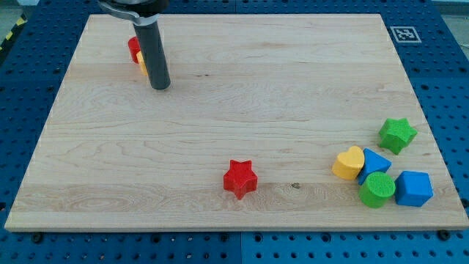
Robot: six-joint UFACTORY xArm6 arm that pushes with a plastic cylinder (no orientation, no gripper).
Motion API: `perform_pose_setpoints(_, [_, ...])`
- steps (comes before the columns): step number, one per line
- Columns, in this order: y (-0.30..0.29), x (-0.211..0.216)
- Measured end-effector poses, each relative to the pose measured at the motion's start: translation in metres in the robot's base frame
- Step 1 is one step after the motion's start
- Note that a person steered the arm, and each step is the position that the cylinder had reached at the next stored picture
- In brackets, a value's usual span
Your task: Move the yellow hexagon and red circle towards the top left
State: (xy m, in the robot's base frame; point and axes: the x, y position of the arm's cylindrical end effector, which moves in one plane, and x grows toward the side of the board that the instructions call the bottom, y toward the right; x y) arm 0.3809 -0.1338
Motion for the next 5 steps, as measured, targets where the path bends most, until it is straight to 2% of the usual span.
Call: perform_pose_setpoints(5, [-0.027,-0.059])
